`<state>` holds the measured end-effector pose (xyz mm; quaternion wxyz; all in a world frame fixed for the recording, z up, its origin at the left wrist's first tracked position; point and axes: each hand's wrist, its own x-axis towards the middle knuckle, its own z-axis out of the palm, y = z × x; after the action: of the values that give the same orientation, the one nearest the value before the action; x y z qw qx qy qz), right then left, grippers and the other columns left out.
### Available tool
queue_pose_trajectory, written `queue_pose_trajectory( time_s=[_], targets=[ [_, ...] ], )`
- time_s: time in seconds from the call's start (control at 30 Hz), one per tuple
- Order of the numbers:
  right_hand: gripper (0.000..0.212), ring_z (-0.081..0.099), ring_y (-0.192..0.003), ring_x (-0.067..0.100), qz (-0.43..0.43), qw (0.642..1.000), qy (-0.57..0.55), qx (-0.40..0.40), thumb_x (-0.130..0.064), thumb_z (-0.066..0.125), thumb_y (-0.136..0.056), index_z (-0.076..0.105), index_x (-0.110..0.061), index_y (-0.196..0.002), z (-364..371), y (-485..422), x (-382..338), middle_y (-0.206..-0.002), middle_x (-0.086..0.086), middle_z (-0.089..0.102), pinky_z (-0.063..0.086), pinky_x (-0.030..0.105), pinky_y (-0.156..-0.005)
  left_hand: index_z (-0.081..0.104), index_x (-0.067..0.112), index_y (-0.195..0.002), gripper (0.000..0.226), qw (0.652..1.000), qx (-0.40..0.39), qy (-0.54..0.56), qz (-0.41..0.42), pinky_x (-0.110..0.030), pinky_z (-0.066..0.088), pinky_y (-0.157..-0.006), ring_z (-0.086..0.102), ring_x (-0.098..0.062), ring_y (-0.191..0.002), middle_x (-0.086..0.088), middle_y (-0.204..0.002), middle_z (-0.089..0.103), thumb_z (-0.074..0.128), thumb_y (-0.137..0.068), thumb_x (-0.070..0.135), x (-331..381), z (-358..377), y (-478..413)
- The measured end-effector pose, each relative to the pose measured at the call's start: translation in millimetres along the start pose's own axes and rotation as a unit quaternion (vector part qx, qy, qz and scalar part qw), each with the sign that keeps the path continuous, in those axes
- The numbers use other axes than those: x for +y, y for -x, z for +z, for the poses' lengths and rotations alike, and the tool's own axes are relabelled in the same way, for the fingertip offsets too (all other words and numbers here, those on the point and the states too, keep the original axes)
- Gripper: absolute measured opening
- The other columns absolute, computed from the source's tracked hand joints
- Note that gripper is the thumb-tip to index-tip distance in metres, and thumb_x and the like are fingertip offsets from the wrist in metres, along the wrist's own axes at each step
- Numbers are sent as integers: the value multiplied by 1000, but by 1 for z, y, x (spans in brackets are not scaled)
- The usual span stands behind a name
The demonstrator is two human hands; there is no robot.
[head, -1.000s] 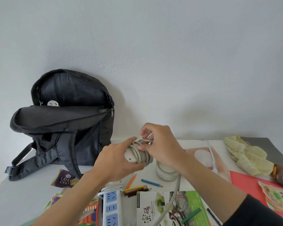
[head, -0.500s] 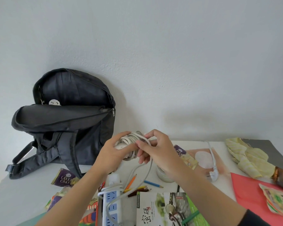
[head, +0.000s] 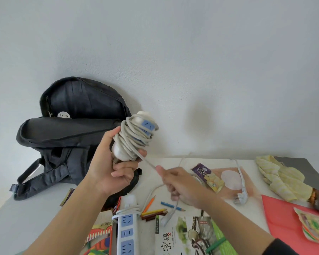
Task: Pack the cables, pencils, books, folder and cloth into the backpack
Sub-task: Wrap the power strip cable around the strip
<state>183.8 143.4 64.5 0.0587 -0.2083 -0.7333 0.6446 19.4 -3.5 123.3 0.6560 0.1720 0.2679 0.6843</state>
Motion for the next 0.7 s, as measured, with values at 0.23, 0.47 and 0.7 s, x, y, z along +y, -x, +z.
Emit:
queue_pose_trajectory(
  time_s=[0.23, 0.47, 0.7],
  targets=[
    [32, 21, -48, 10, 0, 995, -42, 86, -27, 71, -95, 59, -5, -75, -33, -13, -23, -57, -2, 29, 22, 21, -43, 68, 10, -85, 41, 982, 77, -174, -15, -12, 16, -28, 25, -2, -36, -5, -70, 57, 86, -68, 43, -11, 10, 6],
    [45, 22, -46, 9, -19, 984, -129, 125, 3, 60, -95, 60, -13, -53, -41, -16, -38, -53, -3, 33, 21, 20, -41, 65, 11, -75, 31, 977, 79, -200, -9, -14, 13, -29, 24, -4, -38, 2, -58, 41, 60, -89, 38, -16, 6, 6],
    [39, 48, -60, 24, -24, 991, -60, 115, -30, 71, -94, 64, 4, -75, -44, -14, -54, -68, 10, 57, 41, 34, -60, 72, 33, -121, 41, 886, 98, -452, 7, -22, 11, -38, 16, -12, -48, -3, -69, 43, 69, -81, 38, -33, 14, 0]
  ],
)
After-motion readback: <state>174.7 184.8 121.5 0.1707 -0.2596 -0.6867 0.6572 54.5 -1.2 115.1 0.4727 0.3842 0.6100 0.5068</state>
